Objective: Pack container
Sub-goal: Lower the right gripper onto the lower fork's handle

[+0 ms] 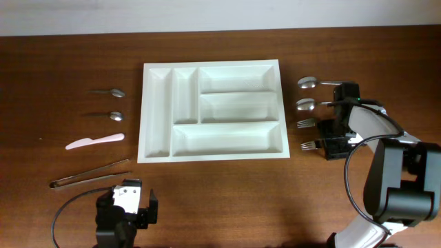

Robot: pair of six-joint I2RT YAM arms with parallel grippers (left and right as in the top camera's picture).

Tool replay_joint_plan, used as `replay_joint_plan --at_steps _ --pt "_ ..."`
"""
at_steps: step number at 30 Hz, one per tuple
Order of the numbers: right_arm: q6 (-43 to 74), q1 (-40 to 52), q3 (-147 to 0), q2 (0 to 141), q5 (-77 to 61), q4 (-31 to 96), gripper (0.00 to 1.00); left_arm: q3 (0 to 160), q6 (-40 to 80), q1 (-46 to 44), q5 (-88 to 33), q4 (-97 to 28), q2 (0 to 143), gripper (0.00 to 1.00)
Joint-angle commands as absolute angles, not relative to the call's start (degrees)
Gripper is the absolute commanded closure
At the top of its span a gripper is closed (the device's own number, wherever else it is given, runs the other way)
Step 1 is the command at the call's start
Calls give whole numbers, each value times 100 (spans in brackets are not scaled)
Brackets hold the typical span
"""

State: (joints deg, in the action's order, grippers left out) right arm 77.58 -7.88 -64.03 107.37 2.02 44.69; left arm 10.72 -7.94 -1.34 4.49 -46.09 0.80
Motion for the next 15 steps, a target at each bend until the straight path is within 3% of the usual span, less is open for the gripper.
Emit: replay_joint_plan --at_steps 1,6,8,15 --pt "8001 -707 -5819 10829 121 3955 23 1055 -869 -161 427 -4611 34 1" --pt "7948 -707 -5266 10836 -99 2871 21 1055 -869 -161 427 -4611 34 1" --pt "7824 -707 -5166 10838 -137 2644 26 1055 -869 -161 427 -4611 34 1" --pt "7782 -707 -5131 10838 -156 2663 28 1055 -869 -161 427 -4611 34 1"
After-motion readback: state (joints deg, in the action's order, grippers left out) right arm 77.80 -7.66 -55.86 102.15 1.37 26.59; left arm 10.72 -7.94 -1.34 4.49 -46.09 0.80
